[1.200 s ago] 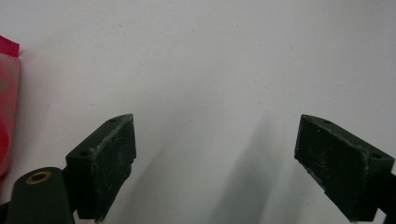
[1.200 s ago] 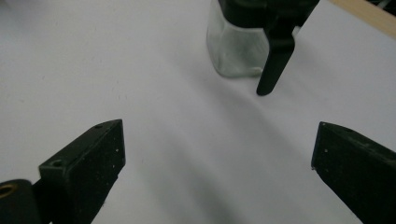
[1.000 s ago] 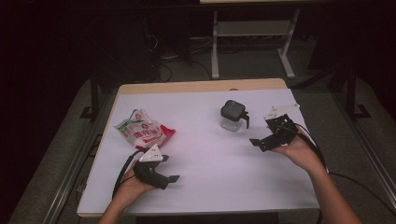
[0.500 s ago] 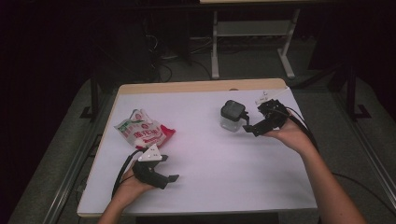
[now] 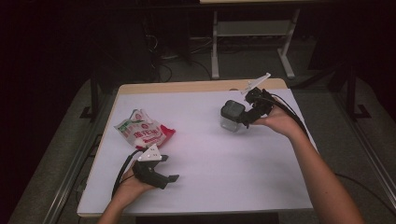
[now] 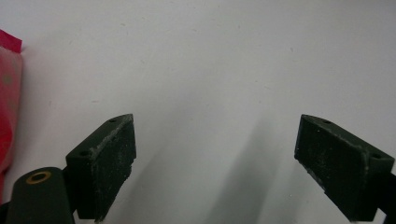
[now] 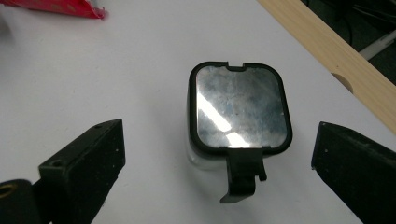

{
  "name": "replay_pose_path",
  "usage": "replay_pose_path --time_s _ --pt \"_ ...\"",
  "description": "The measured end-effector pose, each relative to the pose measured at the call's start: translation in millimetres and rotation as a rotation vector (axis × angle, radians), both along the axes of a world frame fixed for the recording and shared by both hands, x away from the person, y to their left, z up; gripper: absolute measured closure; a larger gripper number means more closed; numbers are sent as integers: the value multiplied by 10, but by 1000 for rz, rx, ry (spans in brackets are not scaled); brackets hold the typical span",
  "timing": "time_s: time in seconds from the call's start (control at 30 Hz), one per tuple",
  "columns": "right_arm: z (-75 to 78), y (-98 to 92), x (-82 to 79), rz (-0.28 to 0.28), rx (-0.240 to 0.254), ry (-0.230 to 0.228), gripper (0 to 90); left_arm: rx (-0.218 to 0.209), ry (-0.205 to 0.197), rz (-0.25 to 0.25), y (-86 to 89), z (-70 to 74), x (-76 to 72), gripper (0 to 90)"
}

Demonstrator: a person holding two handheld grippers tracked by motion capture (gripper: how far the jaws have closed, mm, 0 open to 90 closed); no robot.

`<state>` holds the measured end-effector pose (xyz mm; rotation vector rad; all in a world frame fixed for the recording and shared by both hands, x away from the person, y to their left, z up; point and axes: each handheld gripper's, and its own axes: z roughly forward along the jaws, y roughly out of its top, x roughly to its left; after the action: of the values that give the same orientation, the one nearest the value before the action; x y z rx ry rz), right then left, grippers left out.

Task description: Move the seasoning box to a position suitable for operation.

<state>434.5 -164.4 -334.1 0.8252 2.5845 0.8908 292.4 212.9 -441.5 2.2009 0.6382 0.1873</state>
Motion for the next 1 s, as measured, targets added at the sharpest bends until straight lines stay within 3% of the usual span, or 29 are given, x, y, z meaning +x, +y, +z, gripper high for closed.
replay_pose_path --time_s 0.1,0.5,0.8,1.0 --pt "0 63 82 9 -31 9 22 7 0 -5 4 -1 4 122" --pt "-26 227 402 36 -46 73 20 11 7 -6 9 -9 1 122" --pt "-205 282 584 19 -90 143 13 7 9 -7 4 -12 -7 122" --pt "-287 342 657 36 -130 160 13 20 9 -15 8 -13 1 122"
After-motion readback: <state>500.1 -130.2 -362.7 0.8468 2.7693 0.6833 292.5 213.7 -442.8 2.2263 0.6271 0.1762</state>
